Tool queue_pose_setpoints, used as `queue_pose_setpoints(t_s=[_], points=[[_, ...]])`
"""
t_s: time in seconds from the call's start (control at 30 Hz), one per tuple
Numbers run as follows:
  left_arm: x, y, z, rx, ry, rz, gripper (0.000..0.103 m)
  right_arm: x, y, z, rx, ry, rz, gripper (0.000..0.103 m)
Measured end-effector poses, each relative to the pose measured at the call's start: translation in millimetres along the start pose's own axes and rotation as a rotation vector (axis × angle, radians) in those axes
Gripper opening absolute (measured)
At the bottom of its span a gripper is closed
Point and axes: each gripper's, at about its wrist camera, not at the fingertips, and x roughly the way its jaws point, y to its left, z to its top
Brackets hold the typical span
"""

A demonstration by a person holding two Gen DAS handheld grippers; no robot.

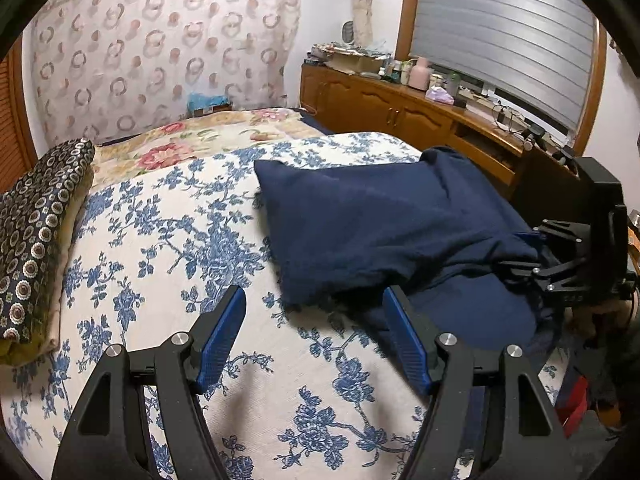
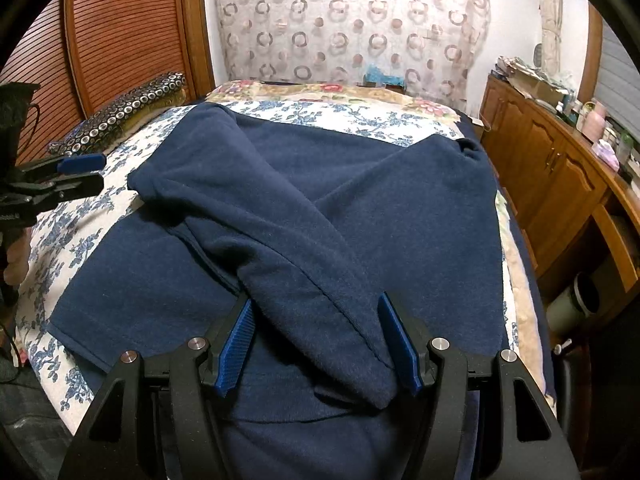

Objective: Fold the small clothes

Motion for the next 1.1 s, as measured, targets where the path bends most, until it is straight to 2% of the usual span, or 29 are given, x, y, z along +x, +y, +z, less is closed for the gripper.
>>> queue_pose_setpoints(t_s=[0.03, 0.13, 0.23, 0.3, 0.4, 0.6, 0.7, 0.8, 0.93, 1.07, 1.1], points=[[0, 0, -1, -0.001, 0.002, 0.003, 0.072, 0, 0, 1, -0.001, -0.002, -0.001, 0.064], [1, 1, -2, -0.004, 0.004, 0.01, 0.072, -2, 4, -4, -0.015, -0.005, 0.006, 0.054], [1, 2, -4, -0.013, 0.002, 0.003, 0.072, -6, 10, -7, -0.046, -0.011, 0.008, 0.041], [2, 2, -4, -0.018, 0.004, 0.001, 0.072, -10, 10, -10, -0.053, -0.018, 0.021, 0.027], [3, 3, -5, -0.023, 0.009, 0.004, 0.072, -16, 9, -10, -0.047, -0.043, 0.029, 0.017], [0, 4, -5, -0.029, 0.0, 0.007, 0.072, -53, 13, -8, -0.028, -0.18, 0.042, 0.013], [-3, 2, -4, -0.025, -0.008, 0.011, 0.072, -78, 16, -5, -0.032, -0.251, 0.02, 0.013], [-8, 0, -4, -0.02, -0.018, 0.013, 0.072, -102, 14, -7, -0.031, -0.286, -0.014, 0.013], [-13, -1, -1, -0.02, -0.037, 0.009, 0.072, -125, -7, -21, 0.007, -0.26, -0.062, 0.013], [-17, -4, 0, -0.022, -0.055, 0.0, 0.072, -112, -25, -43, 0.045, -0.139, -0.082, 0.014], [-18, -5, 1, -0.02, -0.058, 0.0, 0.072, -106, -28, -49, 0.058, -0.104, -0.088, 0.017]])
